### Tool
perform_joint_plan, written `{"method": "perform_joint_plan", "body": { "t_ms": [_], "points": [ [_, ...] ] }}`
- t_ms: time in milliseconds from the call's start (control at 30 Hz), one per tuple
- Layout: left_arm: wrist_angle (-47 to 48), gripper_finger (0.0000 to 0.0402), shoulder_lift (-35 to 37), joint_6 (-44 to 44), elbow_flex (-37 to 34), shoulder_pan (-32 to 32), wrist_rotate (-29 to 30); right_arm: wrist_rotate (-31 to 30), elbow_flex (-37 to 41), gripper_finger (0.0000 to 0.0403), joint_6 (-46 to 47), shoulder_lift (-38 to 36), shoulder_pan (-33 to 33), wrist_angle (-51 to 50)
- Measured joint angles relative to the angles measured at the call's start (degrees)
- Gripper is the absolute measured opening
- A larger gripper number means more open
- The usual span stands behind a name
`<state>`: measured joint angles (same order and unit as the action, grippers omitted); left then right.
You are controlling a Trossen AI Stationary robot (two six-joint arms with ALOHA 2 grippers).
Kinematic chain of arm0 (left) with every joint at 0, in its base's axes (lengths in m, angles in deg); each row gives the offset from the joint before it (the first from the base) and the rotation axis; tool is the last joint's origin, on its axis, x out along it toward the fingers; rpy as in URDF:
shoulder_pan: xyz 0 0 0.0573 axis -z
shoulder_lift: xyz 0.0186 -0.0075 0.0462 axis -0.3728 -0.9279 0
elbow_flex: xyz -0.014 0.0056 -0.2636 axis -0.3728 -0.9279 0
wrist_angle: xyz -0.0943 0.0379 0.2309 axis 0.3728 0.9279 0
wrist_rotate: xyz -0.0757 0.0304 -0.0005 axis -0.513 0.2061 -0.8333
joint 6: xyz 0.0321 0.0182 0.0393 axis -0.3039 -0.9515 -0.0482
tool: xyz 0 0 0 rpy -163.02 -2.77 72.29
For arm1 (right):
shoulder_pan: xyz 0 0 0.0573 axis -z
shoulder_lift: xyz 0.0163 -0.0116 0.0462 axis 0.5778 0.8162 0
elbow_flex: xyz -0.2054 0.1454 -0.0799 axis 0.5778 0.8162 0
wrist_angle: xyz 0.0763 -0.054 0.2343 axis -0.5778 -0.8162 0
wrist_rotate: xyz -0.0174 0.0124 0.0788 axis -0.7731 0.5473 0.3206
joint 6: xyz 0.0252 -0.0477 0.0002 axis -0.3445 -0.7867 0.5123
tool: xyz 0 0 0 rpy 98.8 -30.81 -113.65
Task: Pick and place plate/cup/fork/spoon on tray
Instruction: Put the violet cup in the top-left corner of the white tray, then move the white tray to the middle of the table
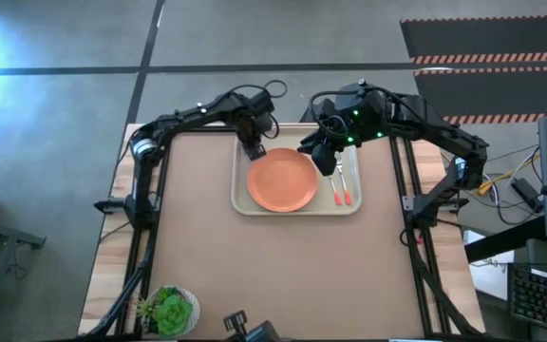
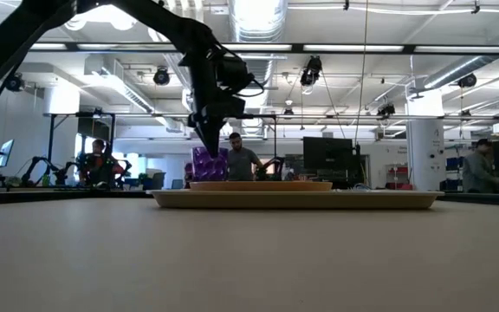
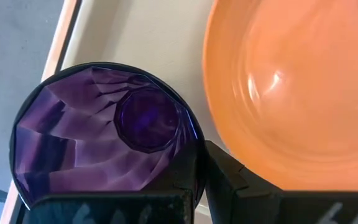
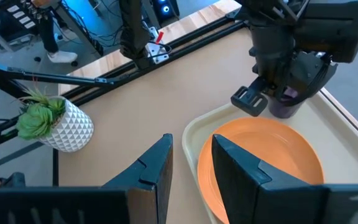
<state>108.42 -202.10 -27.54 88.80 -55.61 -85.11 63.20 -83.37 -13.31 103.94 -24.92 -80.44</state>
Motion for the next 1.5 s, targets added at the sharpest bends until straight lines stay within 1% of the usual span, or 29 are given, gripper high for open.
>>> {"method": "perform_joint_plan", "body": {
  "t_ms": [133, 233, 433, 633, 733, 833, 900, 967, 1067, 1167, 1333, 1500],
  "points": [
    [-0.02, 0.0002, -0.03, 0.17, 0.08, 0.45, -0.22, 0.0, 0.0, 0.01, -0.01, 0.0, 0.0, 0.0],
    [-0.04, 0.0015, -0.09, 0.2, 0.3, 0.87, -0.86, 0.0, 0.0, 0.01, -0.01, 0.0, 0.0, -0.01],
    [-0.09, 0.0056, 0.12, -0.13, 0.34, 1.15, -0.7, 0.02, 0.0, 0.01, -0.02, 0.0, 0.0, -0.1],
    [-0.48, 0.0107, 1.23, -0.3, 0.35, 1.22, 2.1, 0.02, 0.0, 0.01, -0.02, 0.0, 0.0, -0.87],
    [-0.46, 0.0128, 3.08, -0.33, 0.35, 1.2, 4.02, 0.02, 0.02, 0.01, -0.56, 0.0, 0.0, -1.53],
    [-0.41, 0.0139, 5.92, 0.26, 0.39, 1.19, 4.98, -0.04, 0.03, 0.0097, -0.74, 0.0, 0.0, -4.35],
    [-0.11, 0.014, 8.61, 1.9, 0.39, 1.17, 5.36, -1.36, 0.68, 0.0085, -0.92, 0.0, 0.0, -7.35],
    [0.0, 0.0137, 11.89, 3.19, 0.23, 1.14, 5.61, -4.14, 1.87, 0.0062, -0.09, 0.0, 0.0, -11.87],
    [0.51, 0.013, 17.55, 3.46, -0.46, 1.11, 6.65, -7.17, 5.92, 0.0021, 2.61, 0.02, 0.0, -18.03],
    [0.61, 0.0126, 23.3, 4.64, -1.12, 1.13, 7.37, -7.69, 12.45, 0.0013, 5.57, 0.02, 0.0, -18.05],
    [0.77, 0.0125, 32.45, 4.75, -2.42, 1.11, 9.08, -7.33, 26.17, 0.0011, 6.1, 0.04, -0.64, -10.31],
    [0.75, 0.0125, 40.44, 5.07, -5.21, 1.13, 11.19, -6.78, 40.84, 0.0011, 10.71, 0.07, -3.21, -3.28]
  ]
}}
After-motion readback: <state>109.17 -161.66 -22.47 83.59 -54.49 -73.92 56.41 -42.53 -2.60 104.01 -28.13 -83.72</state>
